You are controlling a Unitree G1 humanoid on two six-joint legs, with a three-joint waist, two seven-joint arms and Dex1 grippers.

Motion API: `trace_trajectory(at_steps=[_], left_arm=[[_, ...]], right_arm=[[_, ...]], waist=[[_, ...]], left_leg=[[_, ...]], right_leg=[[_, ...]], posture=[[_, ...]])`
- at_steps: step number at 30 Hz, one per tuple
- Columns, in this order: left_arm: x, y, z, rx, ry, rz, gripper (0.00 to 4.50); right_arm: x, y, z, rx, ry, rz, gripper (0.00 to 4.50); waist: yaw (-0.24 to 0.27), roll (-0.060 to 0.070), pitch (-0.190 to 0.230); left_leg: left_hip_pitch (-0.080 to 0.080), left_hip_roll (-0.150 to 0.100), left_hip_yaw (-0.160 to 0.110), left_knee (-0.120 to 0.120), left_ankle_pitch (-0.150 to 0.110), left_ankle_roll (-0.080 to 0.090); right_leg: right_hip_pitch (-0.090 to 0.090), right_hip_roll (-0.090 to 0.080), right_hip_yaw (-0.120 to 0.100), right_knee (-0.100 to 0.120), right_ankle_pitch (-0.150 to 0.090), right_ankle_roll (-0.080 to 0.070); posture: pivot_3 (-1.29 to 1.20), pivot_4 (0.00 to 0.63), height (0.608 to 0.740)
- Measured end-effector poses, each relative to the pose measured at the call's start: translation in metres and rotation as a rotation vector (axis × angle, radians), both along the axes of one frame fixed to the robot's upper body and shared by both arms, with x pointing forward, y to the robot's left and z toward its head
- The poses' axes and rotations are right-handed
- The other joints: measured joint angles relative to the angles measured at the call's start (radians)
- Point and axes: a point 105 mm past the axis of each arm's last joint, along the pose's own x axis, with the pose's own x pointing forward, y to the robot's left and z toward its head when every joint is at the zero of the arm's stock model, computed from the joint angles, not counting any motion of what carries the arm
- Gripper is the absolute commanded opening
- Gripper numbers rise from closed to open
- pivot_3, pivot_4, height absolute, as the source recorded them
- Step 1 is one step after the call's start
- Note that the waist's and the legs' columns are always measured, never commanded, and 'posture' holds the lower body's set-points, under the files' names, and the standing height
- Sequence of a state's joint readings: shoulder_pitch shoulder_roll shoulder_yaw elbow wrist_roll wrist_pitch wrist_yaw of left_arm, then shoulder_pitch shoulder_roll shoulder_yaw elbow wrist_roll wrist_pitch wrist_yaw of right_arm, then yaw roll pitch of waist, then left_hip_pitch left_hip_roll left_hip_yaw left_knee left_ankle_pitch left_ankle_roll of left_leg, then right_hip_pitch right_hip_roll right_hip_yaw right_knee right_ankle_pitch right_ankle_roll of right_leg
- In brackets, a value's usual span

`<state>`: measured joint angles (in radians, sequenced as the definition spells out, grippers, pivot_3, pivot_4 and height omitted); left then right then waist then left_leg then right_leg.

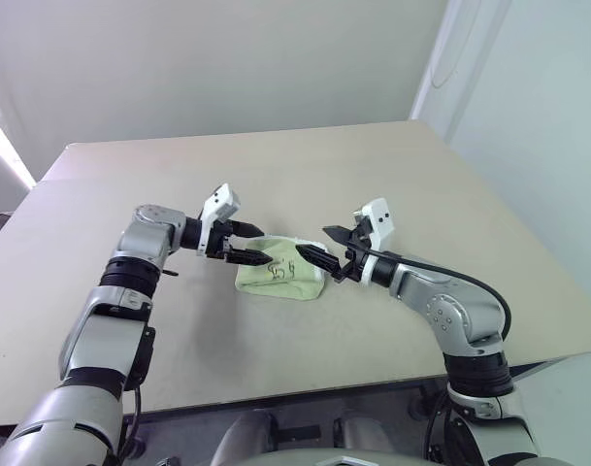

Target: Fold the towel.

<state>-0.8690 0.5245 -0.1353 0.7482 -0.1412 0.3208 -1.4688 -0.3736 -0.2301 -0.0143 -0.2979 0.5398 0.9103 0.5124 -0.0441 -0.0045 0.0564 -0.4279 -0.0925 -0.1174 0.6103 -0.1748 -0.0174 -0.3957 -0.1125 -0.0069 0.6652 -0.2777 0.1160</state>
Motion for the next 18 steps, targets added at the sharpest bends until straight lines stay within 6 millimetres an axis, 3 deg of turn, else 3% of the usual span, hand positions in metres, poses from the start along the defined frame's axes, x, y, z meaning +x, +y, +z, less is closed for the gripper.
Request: trace_trajectory(at_steps=[3,6,10,18], left_arm=[[-0.005,0.012,0.005,0.021,0.004,-0.002,4.46],[-0.009,0.018,-0.005,0.026,0.042,0.020,4.46],[0.002,0.029,-0.019,0.073,0.028,0.127,4.46],[0.016,0.050,-0.033,0.191,-0.034,0.240,4.46]], right_arm=[[-0.004,0.000,0.010,0.028,-0.012,0.001,4.50],[-0.005,0.001,0.009,0.019,0.002,-0.005,4.50],[-0.004,0.021,0.011,0.010,0.008,0.038,4.50],[-0.010,0.046,-0.035,-0.319,-0.058,0.187,4.50]], waist=[[0.001,0.000,0.000],[0.003,0.000,0.000],[0.004,0.000,0.000],[0.007,0.000,0.001]], left_leg=[[0.001,0.000,0.000,0.000,0.000,0.000],[0.000,0.000,0.000,0.000,0.000,0.000],[0.001,0.000,0.000,0.000,0.000,0.000],[-0.001,-0.001,0.001,0.000,0.000,0.000]], right_leg=[[-0.001,0.000,0.000,-0.001,-0.001,-0.003],[-0.001,-0.001,0.000,-0.002,-0.002,-0.003],[-0.002,-0.001,0.000,-0.001,-0.001,-0.004],[-0.003,-0.001,0.000,-0.003,0.000,-0.001]], posture=[[0.00,0.000,0.692],[0.00,0.000,0.692],[0.00,0.000,0.692],[0.00,0.000,0.692]])
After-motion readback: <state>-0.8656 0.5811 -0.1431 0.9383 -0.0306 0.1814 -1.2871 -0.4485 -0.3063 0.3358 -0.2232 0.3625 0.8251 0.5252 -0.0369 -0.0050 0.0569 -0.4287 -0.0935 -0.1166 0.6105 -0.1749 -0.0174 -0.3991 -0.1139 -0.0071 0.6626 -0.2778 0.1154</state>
